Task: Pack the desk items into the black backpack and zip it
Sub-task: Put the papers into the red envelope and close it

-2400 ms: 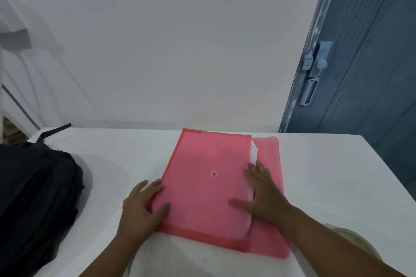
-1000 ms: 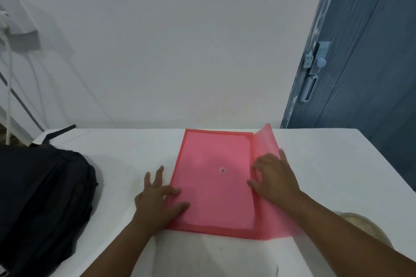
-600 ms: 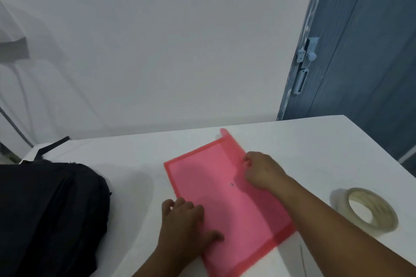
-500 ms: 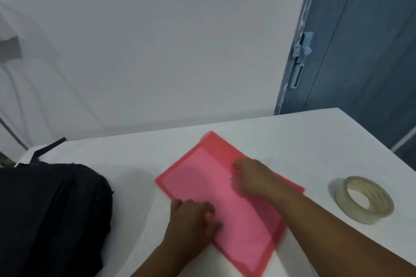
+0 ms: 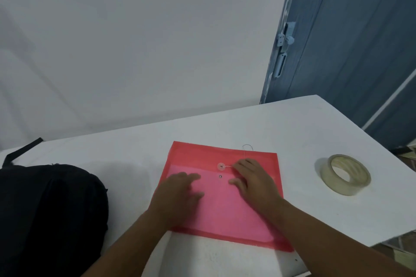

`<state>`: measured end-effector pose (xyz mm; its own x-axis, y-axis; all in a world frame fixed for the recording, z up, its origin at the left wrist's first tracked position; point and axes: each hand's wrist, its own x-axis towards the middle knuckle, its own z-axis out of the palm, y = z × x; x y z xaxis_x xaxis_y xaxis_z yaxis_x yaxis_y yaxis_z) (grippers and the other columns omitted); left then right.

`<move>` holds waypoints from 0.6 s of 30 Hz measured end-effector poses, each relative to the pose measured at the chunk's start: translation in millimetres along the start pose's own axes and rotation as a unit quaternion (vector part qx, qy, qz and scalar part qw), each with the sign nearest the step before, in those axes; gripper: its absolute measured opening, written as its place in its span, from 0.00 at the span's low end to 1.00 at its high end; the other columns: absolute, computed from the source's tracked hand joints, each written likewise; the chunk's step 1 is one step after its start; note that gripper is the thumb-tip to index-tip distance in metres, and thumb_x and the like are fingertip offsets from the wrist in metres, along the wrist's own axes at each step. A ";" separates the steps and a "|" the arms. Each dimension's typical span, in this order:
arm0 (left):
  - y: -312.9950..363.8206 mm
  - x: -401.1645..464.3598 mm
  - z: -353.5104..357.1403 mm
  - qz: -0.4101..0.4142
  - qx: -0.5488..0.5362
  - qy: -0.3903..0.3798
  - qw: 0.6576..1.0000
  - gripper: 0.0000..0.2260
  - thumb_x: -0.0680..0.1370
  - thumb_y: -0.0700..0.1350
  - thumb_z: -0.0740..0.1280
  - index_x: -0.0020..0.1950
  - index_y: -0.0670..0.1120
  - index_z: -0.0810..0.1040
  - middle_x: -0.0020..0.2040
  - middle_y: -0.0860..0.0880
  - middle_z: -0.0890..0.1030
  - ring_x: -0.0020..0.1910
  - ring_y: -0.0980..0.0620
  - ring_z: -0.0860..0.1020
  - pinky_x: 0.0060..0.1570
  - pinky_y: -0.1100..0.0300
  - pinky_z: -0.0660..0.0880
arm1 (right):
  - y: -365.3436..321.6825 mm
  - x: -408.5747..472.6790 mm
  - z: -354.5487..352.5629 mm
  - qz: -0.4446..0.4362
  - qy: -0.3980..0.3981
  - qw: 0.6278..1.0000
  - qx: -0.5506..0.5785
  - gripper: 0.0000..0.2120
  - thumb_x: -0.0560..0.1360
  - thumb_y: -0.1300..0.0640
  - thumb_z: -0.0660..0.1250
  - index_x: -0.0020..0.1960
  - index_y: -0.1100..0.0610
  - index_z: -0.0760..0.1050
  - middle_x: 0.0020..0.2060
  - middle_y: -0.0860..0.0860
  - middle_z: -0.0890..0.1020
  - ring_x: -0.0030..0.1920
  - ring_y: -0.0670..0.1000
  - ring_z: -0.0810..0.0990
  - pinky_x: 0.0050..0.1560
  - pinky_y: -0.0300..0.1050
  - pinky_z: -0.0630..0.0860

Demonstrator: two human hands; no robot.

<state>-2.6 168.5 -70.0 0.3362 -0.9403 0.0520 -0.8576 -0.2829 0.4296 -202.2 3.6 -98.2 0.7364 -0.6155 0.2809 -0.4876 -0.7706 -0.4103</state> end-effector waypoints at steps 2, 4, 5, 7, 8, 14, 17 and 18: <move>-5.0 12.0 3.9 0.017 0.023 0.072 0.997 0.25 0.74 0.62 0.65 0.67 0.53 0.78 0.53 0.52 0.79 0.53 0.48 0.78 0.55 0.48 0.77 | 1.6 0.4 2.1 -0.011 0.017 1.000 0.014 0.16 0.76 0.50 0.71 0.61 0.57 0.80 0.52 0.48 0.81 0.56 0.52 0.76 0.58 0.47 0.76; -6.3 17.8 10.8 0.016 0.068 0.044 0.997 0.31 0.74 0.66 0.58 0.75 0.57 0.69 0.76 0.50 0.69 0.75 0.42 0.66 0.69 0.42 0.66 | 3.3 3.1 3.5 -0.027 0.028 0.999 0.023 0.11 0.77 0.55 0.71 0.58 0.56 0.81 0.48 0.48 0.80 0.53 0.51 0.75 0.53 0.49 0.77; -6.4 17.7 17.1 0.006 0.081 0.007 0.997 0.33 0.75 0.68 0.52 0.79 0.59 0.62 0.81 0.52 0.57 0.80 0.43 0.55 0.75 0.43 0.56 | 5.8 4.0 5.0 -0.035 0.031 0.998 0.029 0.09 0.77 0.56 0.70 0.56 0.56 0.82 0.46 0.47 0.79 0.52 0.51 0.75 0.50 0.50 0.78; -6.1 14.5 28.0 -0.011 0.090 -0.029 0.995 0.33 0.76 0.68 0.46 0.81 0.60 0.56 0.83 0.52 0.51 0.82 0.44 0.48 0.77 0.46 0.47 | 10.0 7.0 4.1 -0.042 0.027 0.998 0.047 0.06 0.78 0.56 0.70 0.53 0.55 0.83 0.45 0.46 0.78 0.51 0.50 0.75 0.46 0.51 0.78; -5.1 11.7 31.7 -0.024 0.092 -0.028 0.995 0.33 0.76 0.68 0.46 0.80 0.59 0.58 0.83 0.50 0.54 0.81 0.43 0.50 0.77 0.45 0.49 | 12.8 9.7 3.1 -0.047 0.023 0.997 0.057 0.06 0.78 0.56 0.70 0.53 0.55 0.83 0.45 0.46 0.78 0.50 0.50 0.75 0.46 0.51 0.78; -2.0 6.1 30.5 -0.007 0.174 0.045 0.984 0.26 0.72 0.67 0.58 0.61 0.54 0.79 0.59 0.46 0.77 0.57 0.42 0.76 0.57 0.43 0.69 | 20.5 17.2 -1.1 -0.105 -0.006 0.992 0.074 0.06 0.77 0.57 0.70 0.52 0.57 0.84 0.47 0.49 0.81 0.52 0.51 0.78 0.53 0.47 0.77; -10.1 7.8 37.9 0.049 0.117 0.063 0.990 0.24 0.74 0.63 0.61 0.59 0.47 0.79 0.66 0.42 0.76 0.70 0.38 0.72 0.66 0.42 0.68 | 19.0 17.1 -2.0 -0.120 -0.001 0.990 0.069 0.04 0.77 0.61 0.69 0.50 0.58 0.82 0.46 0.49 0.80 0.51 0.52 0.77 0.52 0.49 0.76; -12.1 7.7 42.2 0.066 0.099 0.053 0.991 0.25 0.76 0.62 0.60 0.61 0.44 0.78 0.71 0.41 0.73 0.75 0.38 0.67 0.70 0.41 0.66 | 18.4 17.5 -2.4 -0.121 0.000 0.991 0.064 0.04 0.77 0.62 0.69 0.49 0.58 0.82 0.46 0.49 0.80 0.50 0.53 0.77 0.52 0.49 0.76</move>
<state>-6.1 156.7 -112.8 0.2459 -0.9493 0.1958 -0.9530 -0.1999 0.2277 -199.4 -21.8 -98.7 0.8237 -0.4163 0.3850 -0.2339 -0.8680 -0.4380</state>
